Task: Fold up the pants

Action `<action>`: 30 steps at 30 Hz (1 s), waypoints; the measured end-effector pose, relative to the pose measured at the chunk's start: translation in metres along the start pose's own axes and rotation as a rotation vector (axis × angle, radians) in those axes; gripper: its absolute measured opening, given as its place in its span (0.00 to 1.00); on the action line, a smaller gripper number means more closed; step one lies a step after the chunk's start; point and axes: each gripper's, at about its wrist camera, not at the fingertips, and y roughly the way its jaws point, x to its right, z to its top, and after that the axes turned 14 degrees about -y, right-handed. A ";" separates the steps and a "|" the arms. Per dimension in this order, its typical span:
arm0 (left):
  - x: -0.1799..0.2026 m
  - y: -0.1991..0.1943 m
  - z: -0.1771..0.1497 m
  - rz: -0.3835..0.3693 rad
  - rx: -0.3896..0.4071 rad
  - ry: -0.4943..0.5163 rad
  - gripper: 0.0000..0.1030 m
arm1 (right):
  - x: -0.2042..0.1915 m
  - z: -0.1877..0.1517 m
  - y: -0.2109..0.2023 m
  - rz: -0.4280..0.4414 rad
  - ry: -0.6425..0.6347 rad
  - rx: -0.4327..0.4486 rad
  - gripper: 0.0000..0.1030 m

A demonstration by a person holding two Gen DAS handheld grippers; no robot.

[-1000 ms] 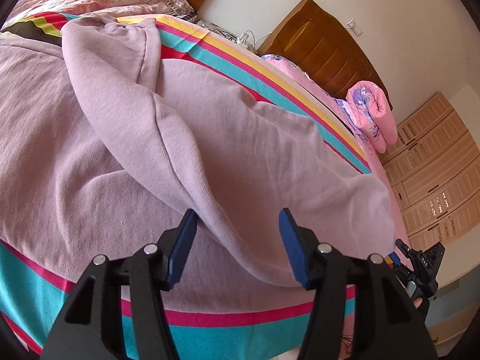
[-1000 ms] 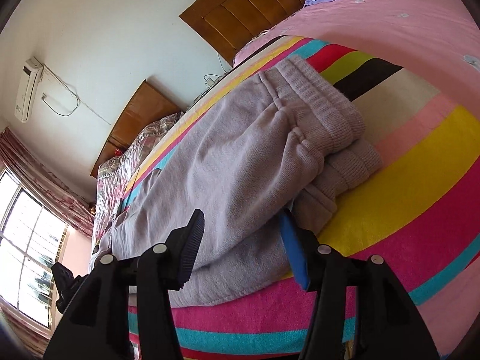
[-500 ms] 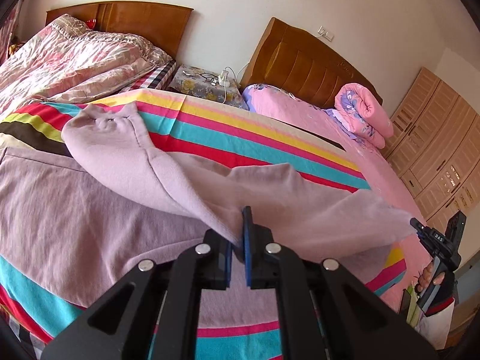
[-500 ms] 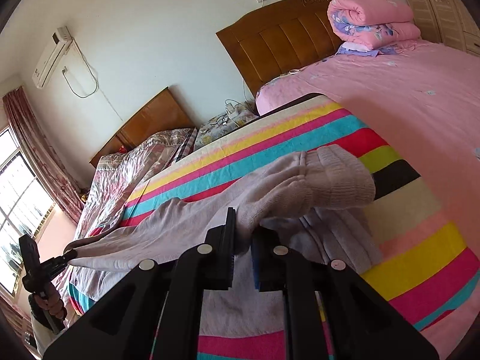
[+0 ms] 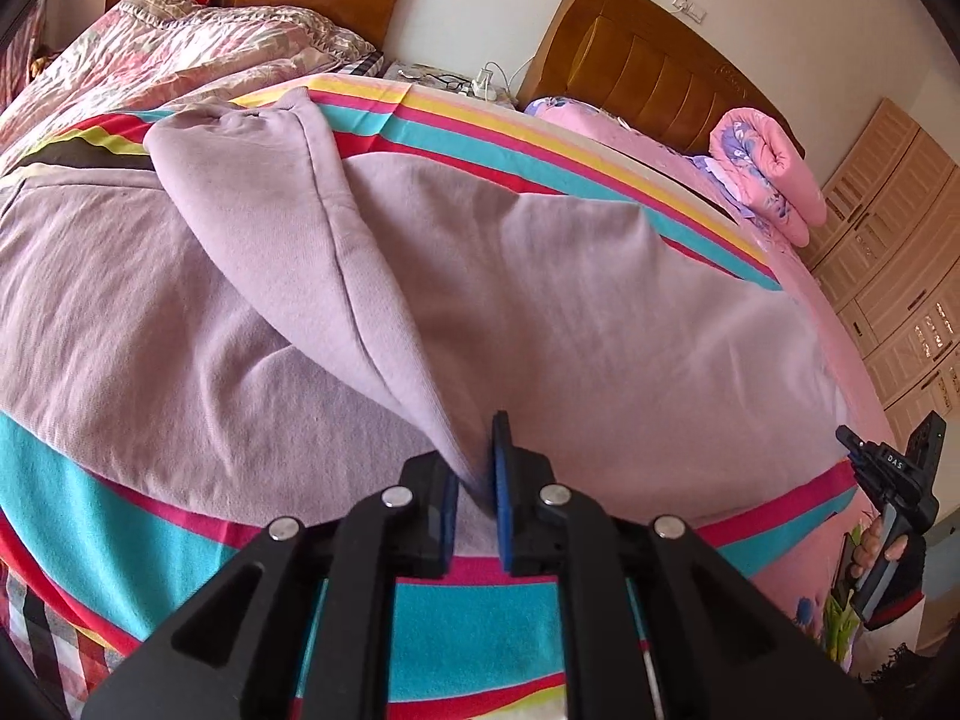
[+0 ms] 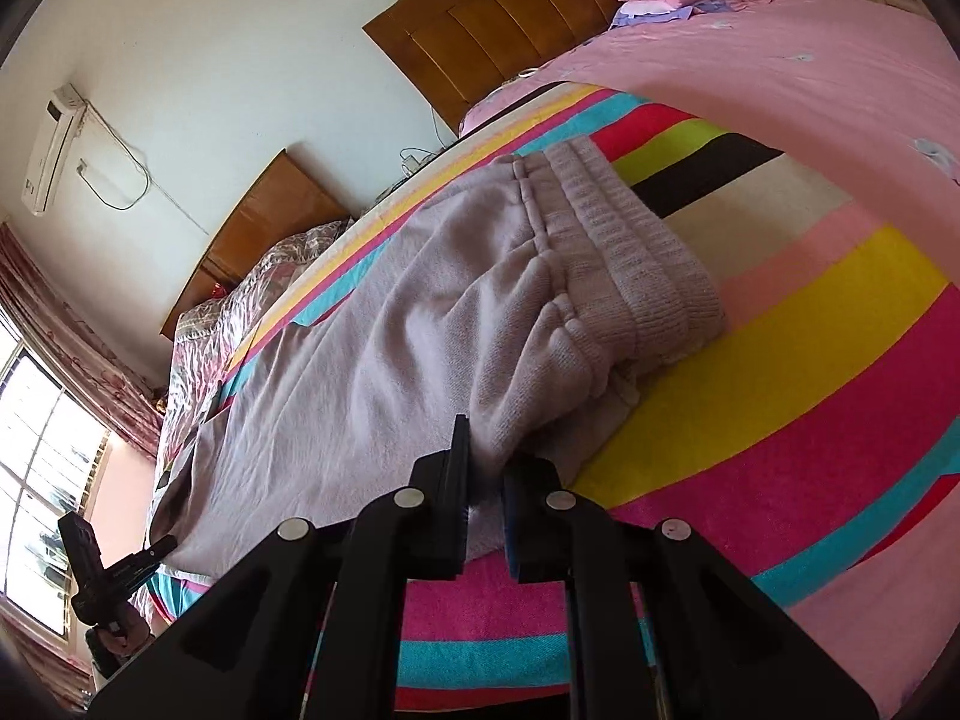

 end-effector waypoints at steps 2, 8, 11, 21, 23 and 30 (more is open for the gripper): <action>-0.003 0.011 -0.003 0.017 -0.029 -0.006 0.13 | 0.007 -0.006 0.008 0.017 0.036 -0.005 0.11; 0.001 0.011 -0.006 -0.076 -0.038 -0.022 0.48 | 0.003 -0.008 -0.004 0.090 0.086 -0.011 0.30; 0.005 0.013 -0.008 -0.080 -0.039 -0.023 0.48 | -0.012 -0.018 -0.002 0.180 0.097 -0.050 0.30; 0.000 0.023 -0.007 -0.063 -0.053 -0.067 0.24 | -0.072 -0.036 0.024 0.253 -0.008 -0.104 0.15; 0.001 0.021 -0.009 -0.051 -0.037 -0.051 0.13 | -0.073 -0.036 0.023 0.229 -0.010 -0.100 0.09; 0.008 0.000 -0.019 -0.033 0.000 -0.004 0.08 | -0.087 -0.029 0.008 0.180 -0.077 -0.067 0.07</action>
